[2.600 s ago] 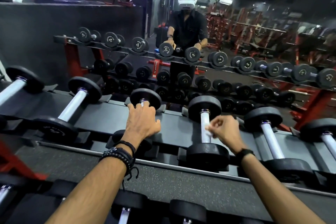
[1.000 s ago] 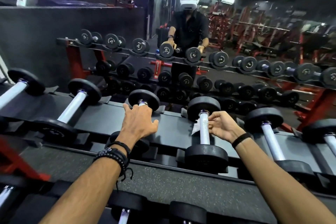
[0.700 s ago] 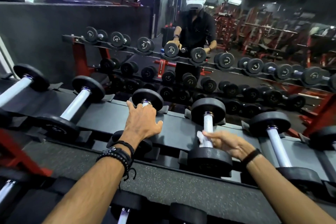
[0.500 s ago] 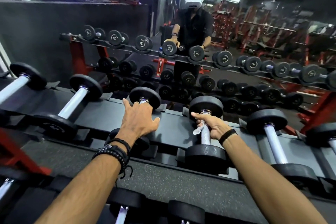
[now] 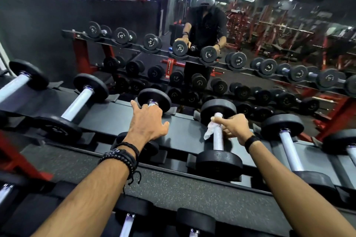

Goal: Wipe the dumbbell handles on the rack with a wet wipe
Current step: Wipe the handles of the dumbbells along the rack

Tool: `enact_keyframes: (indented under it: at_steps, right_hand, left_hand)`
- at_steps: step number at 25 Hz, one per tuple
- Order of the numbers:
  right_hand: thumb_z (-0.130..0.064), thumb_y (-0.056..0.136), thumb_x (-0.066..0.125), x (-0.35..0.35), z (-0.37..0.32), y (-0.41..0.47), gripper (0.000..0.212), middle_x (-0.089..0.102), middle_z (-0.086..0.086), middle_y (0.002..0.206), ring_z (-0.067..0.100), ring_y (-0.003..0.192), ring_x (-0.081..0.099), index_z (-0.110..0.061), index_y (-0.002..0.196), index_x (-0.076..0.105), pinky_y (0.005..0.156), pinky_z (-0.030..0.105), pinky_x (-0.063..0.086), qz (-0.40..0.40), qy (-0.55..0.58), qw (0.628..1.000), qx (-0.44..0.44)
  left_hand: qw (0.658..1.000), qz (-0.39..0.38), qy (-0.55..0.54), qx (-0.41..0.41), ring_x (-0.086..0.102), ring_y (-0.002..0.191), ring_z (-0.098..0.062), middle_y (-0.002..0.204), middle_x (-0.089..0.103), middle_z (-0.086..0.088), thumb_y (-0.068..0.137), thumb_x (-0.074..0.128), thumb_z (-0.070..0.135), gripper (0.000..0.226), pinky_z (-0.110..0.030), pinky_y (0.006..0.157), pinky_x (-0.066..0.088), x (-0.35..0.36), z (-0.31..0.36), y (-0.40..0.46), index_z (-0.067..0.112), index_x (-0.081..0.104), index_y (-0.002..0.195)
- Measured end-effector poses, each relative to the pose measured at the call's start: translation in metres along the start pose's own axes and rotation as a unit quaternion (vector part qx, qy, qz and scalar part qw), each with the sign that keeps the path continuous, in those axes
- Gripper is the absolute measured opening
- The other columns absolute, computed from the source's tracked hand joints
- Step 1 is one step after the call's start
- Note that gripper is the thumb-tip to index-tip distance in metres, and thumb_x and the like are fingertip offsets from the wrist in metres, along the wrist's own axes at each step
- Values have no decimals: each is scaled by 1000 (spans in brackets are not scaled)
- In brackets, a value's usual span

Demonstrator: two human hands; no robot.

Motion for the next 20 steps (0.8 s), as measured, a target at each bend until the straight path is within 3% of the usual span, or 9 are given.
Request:
enact_keyframes:
  at_steps: [1, 3, 6, 8, 10, 12, 14, 17, 20]
  right_hand:
    - [-39, 59, 89, 0, 3, -2, 47, 51, 11, 55, 17, 43, 45, -9, 63, 54, 44, 25, 44, -17, 14, 1000, 11]
    - [-37, 61, 88, -1, 19, -20, 42, 52, 4, 55, 11, 41, 44, -12, 64, 55, 40, 19, 36, -131, -14, 989, 64]
    - [-41, 44, 91, -14, 41, -47, 53, 60, 5, 69, 11, 53, 52, -7, 73, 63, 47, 18, 37, -248, -25, 963, 103]
    - [-32, 53, 89, -21, 37, -41, 40, 48, 3, 59, 9, 47, 38, -9, 70, 61, 43, 18, 28, -217, 26, 970, 110]
    - [-20, 68, 84, -23, 29, -24, 28, 40, -1, 55, 6, 43, 33, -14, 65, 57, 40, 16, 32, -116, 92, 985, 88]
    - [-3, 78, 74, -17, 25, -12, 37, 35, 2, 58, 3, 37, 34, -16, 60, 45, 38, 17, 38, -9, 149, 987, 52]
    - [8, 83, 63, -10, 35, -14, 35, 41, 5, 58, 2, 36, 43, -13, 64, 43, 39, 16, 42, 8, 202, 978, 46]
    - [8, 82, 66, -7, 42, -32, 13, 65, 9, 71, 9, 53, 63, -2, 87, 59, 53, 20, 55, -15, 260, 965, 29]
    - [4, 81, 70, -4, 35, -33, 5, 68, 7, 67, 8, 54, 61, 2, 81, 66, 53, 18, 53, 20, 216, 975, -49]
  left_hand:
    - [1000, 3, -2, -1, 60, 91, -22, 94, 66, 1, 83, 51, 51, 37, -65, 109, 22, -1, 0, 0, 19, 66, 93]
    - [1000, 3, 0, -1, 60, 91, -22, 93, 65, 1, 83, 51, 51, 37, -64, 109, 22, 0, 1, 0, 19, 66, 93]
    - [1000, 5, 21, 10, 60, 87, -22, 91, 63, 1, 81, 49, 52, 39, -64, 108, 24, 2, 1, 2, 18, 67, 90]
    - [999, -4, 32, 15, 59, 86, -22, 90, 62, 1, 81, 48, 52, 39, -65, 107, 23, 3, 1, 2, 18, 67, 89]
    - [1000, -7, 24, 13, 59, 87, -22, 91, 63, 1, 81, 50, 52, 38, -64, 108, 22, 3, 1, 2, 18, 66, 90]
    - [1000, -1, 8, 7, 60, 88, -22, 90, 64, 2, 81, 52, 52, 37, -64, 109, 20, 2, 2, 1, 19, 66, 90]
    - [1000, -3, 6, 3, 60, 88, -21, 91, 64, 2, 82, 52, 52, 37, -63, 109, 21, 0, 2, 0, 19, 66, 90]
    - [1000, -5, 20, 8, 59, 89, -22, 92, 63, 1, 82, 51, 53, 39, -64, 108, 22, 1, 3, 1, 18, 66, 90]
    - [999, -14, 28, 13, 59, 91, -23, 94, 62, 0, 81, 52, 53, 40, -66, 108, 23, 3, 3, 2, 17, 67, 90]
Point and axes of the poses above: each hand's wrist, its own y-axis towards the middle knuckle, its own x-axis out of the palm, z = x × y, the point moved 1 cm from there along y, towards the middle knuckle
